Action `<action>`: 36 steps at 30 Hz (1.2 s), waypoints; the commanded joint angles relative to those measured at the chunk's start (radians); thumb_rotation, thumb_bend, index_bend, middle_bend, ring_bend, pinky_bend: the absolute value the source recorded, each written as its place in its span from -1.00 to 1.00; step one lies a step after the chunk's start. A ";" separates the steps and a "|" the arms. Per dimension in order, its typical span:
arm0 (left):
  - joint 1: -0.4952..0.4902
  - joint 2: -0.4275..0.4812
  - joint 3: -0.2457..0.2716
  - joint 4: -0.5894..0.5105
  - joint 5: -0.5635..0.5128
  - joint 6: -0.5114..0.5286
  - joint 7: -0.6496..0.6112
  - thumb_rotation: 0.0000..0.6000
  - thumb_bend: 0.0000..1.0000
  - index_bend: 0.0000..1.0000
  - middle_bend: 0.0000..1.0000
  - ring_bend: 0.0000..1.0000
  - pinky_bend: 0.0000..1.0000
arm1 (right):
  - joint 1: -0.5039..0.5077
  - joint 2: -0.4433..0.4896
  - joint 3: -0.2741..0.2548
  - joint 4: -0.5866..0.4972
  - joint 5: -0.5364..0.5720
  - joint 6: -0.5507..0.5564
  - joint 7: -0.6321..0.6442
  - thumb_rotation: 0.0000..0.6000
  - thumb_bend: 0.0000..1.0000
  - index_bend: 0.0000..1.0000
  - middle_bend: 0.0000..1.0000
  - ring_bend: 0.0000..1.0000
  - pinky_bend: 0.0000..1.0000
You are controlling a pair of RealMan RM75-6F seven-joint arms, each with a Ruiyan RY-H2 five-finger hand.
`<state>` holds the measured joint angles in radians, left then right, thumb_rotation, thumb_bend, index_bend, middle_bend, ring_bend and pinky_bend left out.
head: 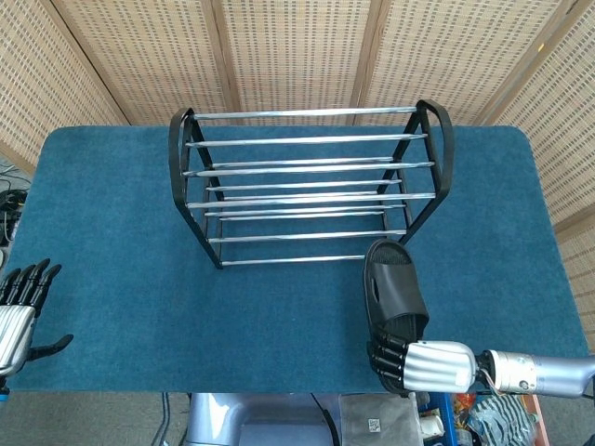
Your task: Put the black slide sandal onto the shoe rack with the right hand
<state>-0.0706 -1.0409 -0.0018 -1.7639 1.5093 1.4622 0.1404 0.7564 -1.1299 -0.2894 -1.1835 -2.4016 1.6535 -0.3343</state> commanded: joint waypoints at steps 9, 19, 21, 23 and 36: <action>-0.005 -0.001 -0.005 0.001 -0.016 -0.012 0.004 1.00 -0.72 -1.00 -1.00 -1.00 -1.00 | 0.094 0.132 0.068 -0.174 -0.004 -0.141 0.009 1.00 0.08 0.23 0.14 -0.02 -0.02; -0.010 0.002 -0.009 0.000 -0.029 -0.021 -0.003 1.00 -0.72 -1.00 -1.00 -1.00 -1.00 | 0.214 0.159 0.138 -0.275 0.047 -0.354 0.085 1.00 0.08 0.23 0.14 -0.02 -0.02; -0.013 0.005 -0.013 0.002 -0.038 -0.027 -0.014 1.00 -0.72 -1.00 -1.00 -1.00 -1.00 | 0.244 0.169 0.157 -0.285 0.060 -0.400 0.102 1.00 0.08 0.23 0.14 -0.02 -0.02; -0.015 0.007 -0.015 0.003 -0.044 -0.032 -0.019 1.00 -0.72 -1.00 -1.00 -1.00 -1.00 | 0.262 0.178 0.171 -0.288 0.074 -0.427 0.119 1.00 0.08 0.23 0.14 -0.02 -0.02; -0.040 0.002 -0.022 0.003 -0.077 -0.079 -0.001 1.00 -0.72 -1.00 -1.00 -1.00 -1.00 | 0.348 0.144 0.238 -0.203 0.181 -0.584 0.208 1.00 0.25 0.23 0.11 -0.02 -0.02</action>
<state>-0.1087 -1.0379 -0.0234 -1.7612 1.4345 1.3854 0.1378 1.0987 -0.9793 -0.0582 -1.3944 -2.2273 1.0766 -0.1313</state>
